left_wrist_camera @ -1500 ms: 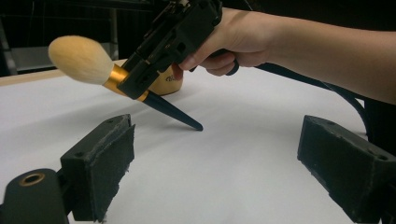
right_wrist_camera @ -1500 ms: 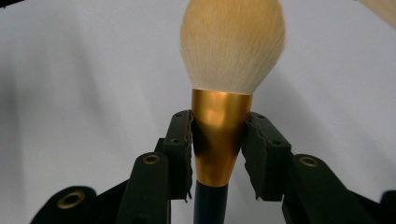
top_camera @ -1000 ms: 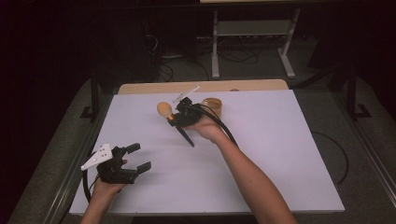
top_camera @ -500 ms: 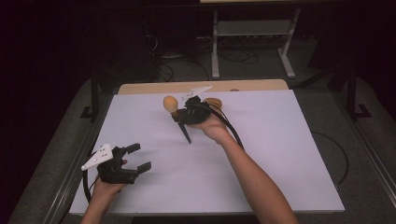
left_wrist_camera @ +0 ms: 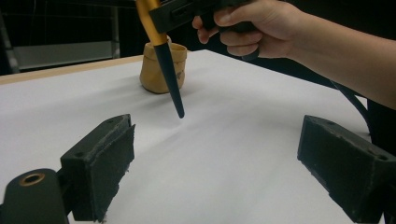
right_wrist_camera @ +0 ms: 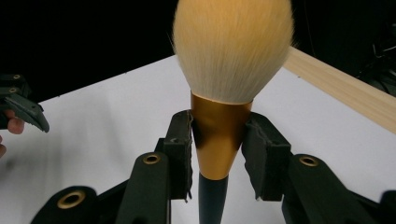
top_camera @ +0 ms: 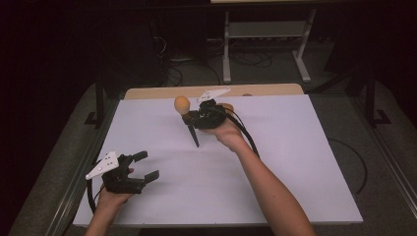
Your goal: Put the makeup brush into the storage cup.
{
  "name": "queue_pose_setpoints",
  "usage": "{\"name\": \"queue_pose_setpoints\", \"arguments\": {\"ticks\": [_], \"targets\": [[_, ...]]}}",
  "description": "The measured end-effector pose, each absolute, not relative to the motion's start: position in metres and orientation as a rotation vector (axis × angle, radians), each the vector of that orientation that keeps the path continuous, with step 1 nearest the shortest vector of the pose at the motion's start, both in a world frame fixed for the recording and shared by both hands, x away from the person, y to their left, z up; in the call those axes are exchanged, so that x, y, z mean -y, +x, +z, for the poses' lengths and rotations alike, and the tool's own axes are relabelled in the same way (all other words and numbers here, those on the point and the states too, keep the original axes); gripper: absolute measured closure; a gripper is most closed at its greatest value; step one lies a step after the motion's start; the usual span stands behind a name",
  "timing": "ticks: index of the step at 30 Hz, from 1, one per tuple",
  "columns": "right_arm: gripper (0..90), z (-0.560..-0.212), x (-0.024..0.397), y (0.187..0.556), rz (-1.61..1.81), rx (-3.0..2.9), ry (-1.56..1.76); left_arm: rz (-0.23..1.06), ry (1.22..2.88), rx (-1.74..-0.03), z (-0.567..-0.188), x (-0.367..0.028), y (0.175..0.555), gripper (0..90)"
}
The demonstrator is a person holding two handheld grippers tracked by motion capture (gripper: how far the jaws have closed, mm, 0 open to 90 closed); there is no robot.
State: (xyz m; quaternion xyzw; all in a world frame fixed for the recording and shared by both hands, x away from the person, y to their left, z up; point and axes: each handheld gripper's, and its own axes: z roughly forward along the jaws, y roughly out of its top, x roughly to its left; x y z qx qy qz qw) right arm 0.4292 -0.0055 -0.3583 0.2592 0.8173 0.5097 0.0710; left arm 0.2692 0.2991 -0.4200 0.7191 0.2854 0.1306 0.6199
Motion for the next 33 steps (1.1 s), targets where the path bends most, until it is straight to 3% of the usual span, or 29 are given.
{"name": "queue_pose_setpoints", "arguments": {"ticks": [33], "targets": [[63.1, -0.349, 0.057, 0.421, 1.603, -2.315, 0.839, 0.31, 1.68, -0.646, -0.42, -0.299, 0.27, 10.4]]}}
